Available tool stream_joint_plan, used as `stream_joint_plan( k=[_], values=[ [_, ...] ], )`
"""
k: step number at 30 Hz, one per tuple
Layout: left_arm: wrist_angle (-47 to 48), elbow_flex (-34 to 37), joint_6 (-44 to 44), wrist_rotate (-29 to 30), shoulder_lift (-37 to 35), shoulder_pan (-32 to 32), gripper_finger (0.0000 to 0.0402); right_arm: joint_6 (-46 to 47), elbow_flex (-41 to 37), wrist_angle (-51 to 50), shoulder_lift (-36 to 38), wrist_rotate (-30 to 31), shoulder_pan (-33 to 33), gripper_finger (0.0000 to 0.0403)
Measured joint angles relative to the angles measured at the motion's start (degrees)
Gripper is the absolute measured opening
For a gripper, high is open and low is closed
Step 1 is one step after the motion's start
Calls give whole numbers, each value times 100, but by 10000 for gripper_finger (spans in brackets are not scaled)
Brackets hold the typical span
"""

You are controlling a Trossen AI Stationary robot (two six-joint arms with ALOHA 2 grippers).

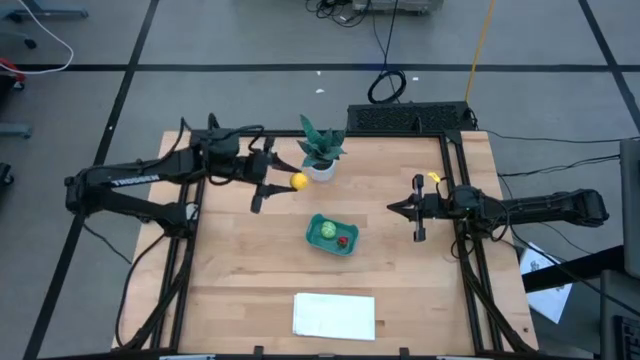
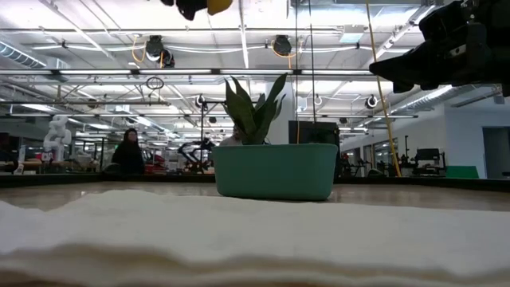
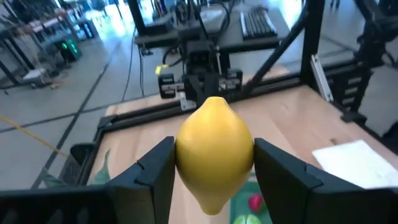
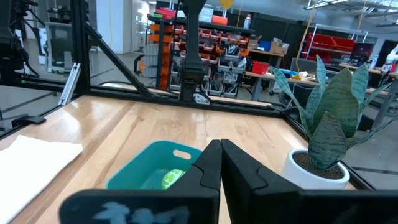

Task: Pick and placing Produce into tupperware
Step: Put the yellow lemon into the green bin

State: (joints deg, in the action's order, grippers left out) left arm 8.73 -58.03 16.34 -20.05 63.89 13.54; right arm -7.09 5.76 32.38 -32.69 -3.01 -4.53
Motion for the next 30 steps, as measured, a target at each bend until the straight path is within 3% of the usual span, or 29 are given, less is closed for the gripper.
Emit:
stream_joint_plan(
  k=[17,30],
  values=[
    [-3488,2087,-860,-396,-137,-11,184,2,0,39,-7,0,1,0],
    [-3879,2154,-1142,-552,-121,-267,184,2,0,75,-7,0,1,0]
  ],
)
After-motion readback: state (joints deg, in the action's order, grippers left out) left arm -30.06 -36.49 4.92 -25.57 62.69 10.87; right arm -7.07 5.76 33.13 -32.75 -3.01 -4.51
